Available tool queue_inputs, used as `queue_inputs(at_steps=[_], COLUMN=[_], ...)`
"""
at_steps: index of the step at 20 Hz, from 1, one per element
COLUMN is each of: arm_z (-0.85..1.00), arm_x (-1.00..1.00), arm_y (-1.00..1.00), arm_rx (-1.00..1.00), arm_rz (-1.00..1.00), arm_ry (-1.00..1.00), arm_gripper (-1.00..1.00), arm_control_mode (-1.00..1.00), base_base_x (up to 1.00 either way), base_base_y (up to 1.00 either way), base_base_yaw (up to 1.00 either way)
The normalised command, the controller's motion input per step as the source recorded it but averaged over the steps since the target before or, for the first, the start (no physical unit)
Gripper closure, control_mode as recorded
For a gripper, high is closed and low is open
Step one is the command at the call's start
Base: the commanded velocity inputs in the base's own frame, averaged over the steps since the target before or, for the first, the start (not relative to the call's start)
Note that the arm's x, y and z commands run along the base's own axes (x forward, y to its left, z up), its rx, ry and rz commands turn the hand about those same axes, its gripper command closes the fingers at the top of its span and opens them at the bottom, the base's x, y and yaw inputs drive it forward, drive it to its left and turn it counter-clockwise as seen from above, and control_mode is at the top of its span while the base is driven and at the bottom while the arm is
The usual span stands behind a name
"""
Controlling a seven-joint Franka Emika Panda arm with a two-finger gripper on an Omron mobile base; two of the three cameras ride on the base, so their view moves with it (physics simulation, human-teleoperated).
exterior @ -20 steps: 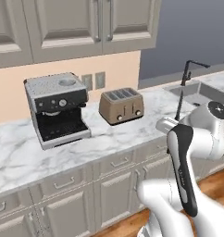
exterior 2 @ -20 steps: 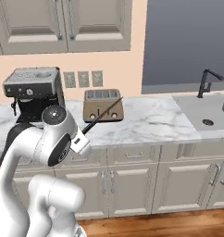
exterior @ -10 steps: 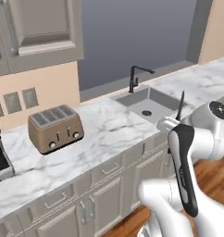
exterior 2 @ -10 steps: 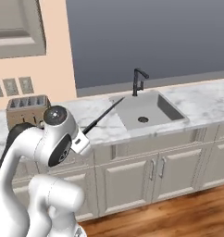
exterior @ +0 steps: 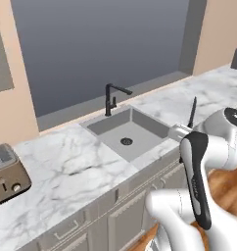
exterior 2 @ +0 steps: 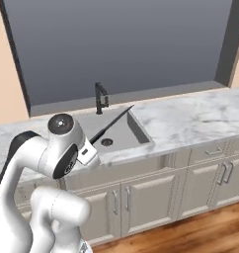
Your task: Move the cutting board and knife to the sink. Then move spray from the cabinet to the counter.
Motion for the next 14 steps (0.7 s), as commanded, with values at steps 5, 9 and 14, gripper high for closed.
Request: queue_inputs(at_steps=[5,9,14], arm_z=[0.0,0.0,0.0], arm_x=[0.0,0.0,0.0], arm_y=[0.0,0.0,0.0], arm_rx=[0.0,0.0,0.0], arm_rz=[0.0,0.0,0.0], arm_ry=[0.0,0.0,0.0], arm_gripper=[1.0,1.0,1.0], arm_control_mode=[1.0,1.0,1.0], base_base_x=[0.72,0.59,0.42], base_base_y=[-0.6,-0.44,-0.15], base_base_yaw=[0.06,0.16,0.27])
